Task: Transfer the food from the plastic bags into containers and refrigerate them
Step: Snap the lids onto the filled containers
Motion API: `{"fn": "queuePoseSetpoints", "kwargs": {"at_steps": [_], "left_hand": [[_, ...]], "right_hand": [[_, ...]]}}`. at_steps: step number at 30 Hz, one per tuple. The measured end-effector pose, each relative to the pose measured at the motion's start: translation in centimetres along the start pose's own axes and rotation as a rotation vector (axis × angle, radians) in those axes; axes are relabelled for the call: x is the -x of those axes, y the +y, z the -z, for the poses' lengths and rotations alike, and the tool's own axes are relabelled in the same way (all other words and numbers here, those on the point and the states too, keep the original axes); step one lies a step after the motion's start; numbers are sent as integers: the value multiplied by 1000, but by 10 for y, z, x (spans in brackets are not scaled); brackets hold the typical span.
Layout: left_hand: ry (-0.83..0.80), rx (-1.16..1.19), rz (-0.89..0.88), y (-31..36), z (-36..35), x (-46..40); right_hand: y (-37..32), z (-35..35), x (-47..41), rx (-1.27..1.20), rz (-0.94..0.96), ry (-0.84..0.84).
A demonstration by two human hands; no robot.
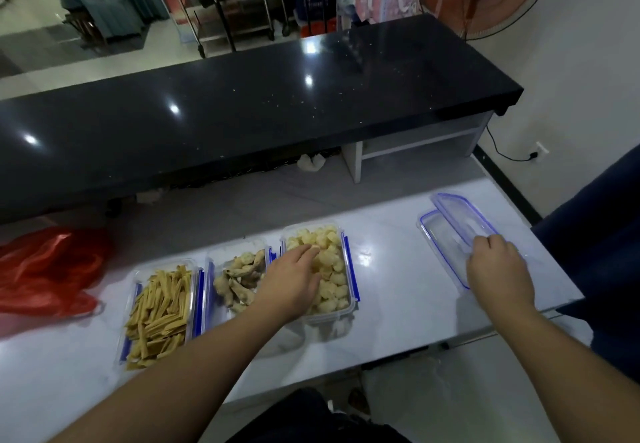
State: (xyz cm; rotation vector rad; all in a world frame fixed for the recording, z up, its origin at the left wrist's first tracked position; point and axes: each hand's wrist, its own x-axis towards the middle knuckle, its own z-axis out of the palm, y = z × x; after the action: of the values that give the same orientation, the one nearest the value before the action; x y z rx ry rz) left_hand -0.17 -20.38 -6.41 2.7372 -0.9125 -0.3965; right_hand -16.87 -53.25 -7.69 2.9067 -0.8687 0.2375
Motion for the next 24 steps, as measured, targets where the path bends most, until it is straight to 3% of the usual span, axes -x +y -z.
{"fn": "queuePoseSetpoints", "kwargs": {"at_steps": [8,18,24], "left_hand": [[-3,82,117,-26,12,13],[-94,196,105,-32,28,13],[-143,283,167,-27,32,14]], "right_hand": [[-2,23,-19,-130,-176,51],[-27,9,4,-289,-408,-277],[-38,-20,11,-217,-407,-253]]}}
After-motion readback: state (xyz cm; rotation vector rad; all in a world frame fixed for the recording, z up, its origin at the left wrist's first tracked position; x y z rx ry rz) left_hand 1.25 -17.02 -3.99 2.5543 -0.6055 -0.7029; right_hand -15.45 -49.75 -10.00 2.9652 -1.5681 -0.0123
